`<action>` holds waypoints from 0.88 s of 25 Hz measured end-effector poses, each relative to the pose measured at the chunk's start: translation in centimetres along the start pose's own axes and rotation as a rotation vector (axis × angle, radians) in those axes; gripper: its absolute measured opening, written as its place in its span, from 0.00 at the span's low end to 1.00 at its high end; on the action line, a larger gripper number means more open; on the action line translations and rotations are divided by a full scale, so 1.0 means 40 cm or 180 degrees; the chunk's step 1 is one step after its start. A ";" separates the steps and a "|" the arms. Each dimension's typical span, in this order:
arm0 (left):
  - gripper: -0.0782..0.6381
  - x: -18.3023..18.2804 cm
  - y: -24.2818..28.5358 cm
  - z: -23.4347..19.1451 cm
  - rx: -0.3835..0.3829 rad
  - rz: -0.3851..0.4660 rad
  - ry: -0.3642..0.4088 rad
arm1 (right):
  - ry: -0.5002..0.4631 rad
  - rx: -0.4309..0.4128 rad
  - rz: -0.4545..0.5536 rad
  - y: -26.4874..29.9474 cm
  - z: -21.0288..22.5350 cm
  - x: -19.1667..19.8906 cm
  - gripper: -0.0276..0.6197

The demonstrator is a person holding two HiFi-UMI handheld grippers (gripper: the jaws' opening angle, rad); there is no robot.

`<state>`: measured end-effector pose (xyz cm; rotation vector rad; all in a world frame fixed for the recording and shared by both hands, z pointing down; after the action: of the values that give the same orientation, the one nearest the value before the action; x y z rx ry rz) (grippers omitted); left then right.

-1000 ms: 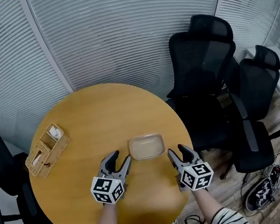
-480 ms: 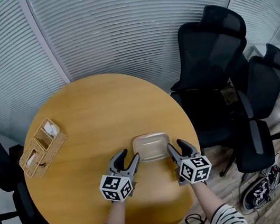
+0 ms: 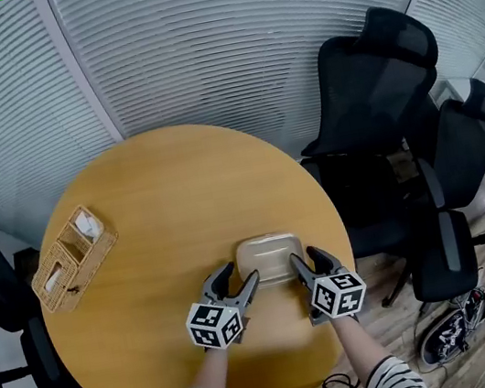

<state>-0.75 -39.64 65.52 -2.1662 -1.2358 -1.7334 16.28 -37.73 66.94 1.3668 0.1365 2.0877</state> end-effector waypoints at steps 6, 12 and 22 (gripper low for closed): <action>0.44 0.010 0.014 0.016 0.0095 -0.0043 -0.0009 | 0.0054 0.0013 -0.0002 -0.001 0.000 0.012 0.37; 0.44 0.009 0.009 0.022 0.0104 -0.0025 -0.0044 | 0.0068 0.0008 0.0041 -0.015 -0.010 0.008 0.37; 0.44 -0.047 -0.064 0.018 0.0086 0.0284 -0.0249 | 0.0124 -0.0166 0.0285 -0.039 -0.076 -0.035 0.31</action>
<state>-1.87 -38.56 62.67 -2.2570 -1.1531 -1.6032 14.73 -36.51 63.82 1.3237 0.0373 2.1770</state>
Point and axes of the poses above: the fingertips, and each gripper's own axes: y forward along the fingers, z to its right, x out of its underside, the point moved 3 cm from there along -y, backward along the fingers, and after that the axes turned 11 degrees about -x, right-handed, at the moved point
